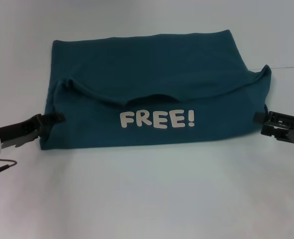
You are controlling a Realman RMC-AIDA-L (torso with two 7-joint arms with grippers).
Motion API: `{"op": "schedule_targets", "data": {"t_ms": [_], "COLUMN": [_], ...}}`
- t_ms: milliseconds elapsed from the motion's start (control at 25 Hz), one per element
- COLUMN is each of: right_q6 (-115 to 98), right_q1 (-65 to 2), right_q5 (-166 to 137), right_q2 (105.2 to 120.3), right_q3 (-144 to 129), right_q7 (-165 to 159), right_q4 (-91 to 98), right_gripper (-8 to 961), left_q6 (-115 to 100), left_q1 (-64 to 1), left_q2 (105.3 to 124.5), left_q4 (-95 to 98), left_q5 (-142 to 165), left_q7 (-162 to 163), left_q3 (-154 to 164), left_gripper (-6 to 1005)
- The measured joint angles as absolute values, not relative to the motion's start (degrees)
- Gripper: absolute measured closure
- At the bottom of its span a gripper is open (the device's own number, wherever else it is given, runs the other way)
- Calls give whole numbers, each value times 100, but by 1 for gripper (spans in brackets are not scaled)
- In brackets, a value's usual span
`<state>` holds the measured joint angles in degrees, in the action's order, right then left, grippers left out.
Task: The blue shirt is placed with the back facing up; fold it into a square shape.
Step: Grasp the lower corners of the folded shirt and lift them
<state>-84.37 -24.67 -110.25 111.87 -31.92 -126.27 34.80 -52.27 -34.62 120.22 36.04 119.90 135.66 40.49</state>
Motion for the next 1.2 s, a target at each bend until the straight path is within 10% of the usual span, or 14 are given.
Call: {"op": "schedule_targets", "data": {"t_ms": [1200], "right_q6": [-8393], "right_q1": [-2431], "right_q5": [-11021], "right_q2": [11181], "right_q3": [-3100], "right_q7": [-12617], "right_q4": [3419], "right_gripper": [135], "left_q6": [-4982], "left_q1": [-3647], "left_q2": [12055], "left_q4": [3234], "left_q5": [12023], "left_q7": [13166], "left_q3": [4345], "left_gripper": [213]}}
